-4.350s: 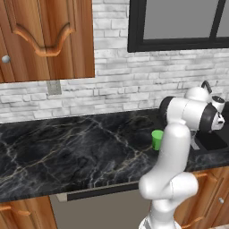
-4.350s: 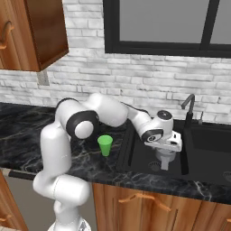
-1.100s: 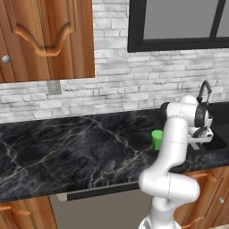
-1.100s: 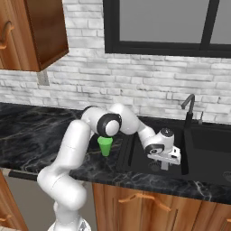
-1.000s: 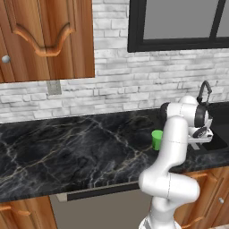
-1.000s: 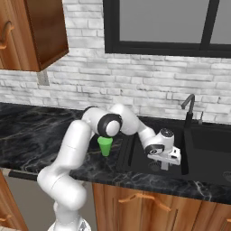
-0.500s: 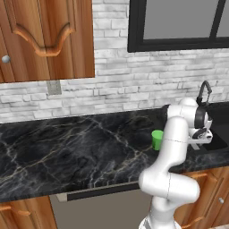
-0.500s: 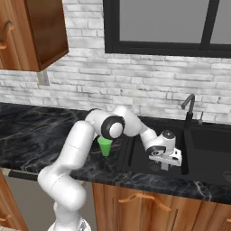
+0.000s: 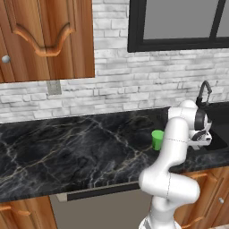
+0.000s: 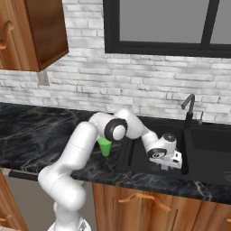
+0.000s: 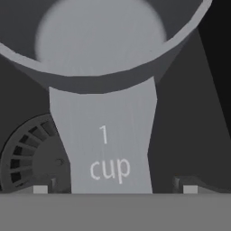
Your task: Move any existing items from the left basin to the right basin for drying. Then move the cup from the counter to the left basin of the sink for washing.
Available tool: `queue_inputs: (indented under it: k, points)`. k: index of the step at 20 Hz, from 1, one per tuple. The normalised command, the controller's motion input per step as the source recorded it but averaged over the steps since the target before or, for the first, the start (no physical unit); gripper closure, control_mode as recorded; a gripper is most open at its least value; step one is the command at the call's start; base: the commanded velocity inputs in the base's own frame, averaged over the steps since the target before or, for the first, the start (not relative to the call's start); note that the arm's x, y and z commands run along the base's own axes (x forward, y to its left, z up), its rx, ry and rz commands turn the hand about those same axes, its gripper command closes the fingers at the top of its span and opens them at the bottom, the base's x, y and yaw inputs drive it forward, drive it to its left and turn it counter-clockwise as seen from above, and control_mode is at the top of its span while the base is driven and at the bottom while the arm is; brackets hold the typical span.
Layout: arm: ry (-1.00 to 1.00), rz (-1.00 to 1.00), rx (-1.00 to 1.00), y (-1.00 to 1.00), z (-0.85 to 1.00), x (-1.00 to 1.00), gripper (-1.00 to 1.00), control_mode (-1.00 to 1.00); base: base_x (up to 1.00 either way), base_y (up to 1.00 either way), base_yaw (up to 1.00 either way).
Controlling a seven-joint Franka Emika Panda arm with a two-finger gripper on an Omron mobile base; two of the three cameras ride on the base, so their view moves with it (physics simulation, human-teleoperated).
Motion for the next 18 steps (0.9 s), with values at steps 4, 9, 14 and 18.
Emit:
queue_inputs:
  k: [4, 9, 14, 18]
  points:
    - [0.03, 0.0, 0.0, 0.0, -0.2, 0.0, 1.0, -1.0, 0.0, 0.0, 0.0]
    - [0.01, 0.0, 0.01, 0.0, -0.02, -0.04, 1.0, -1.0, 0.0, 0.0, 0.0]
    - [-0.05, -0.01, 0.0, 0.0, 0.46, -0.2, 1.0, -1.0, 0.0, 0.0, 0.0]
    - [-0.07, 0.0, 0.0, 0.01, 0.78, -0.18, 1.0, -1.0, 0.0, 0.0, 0.0]
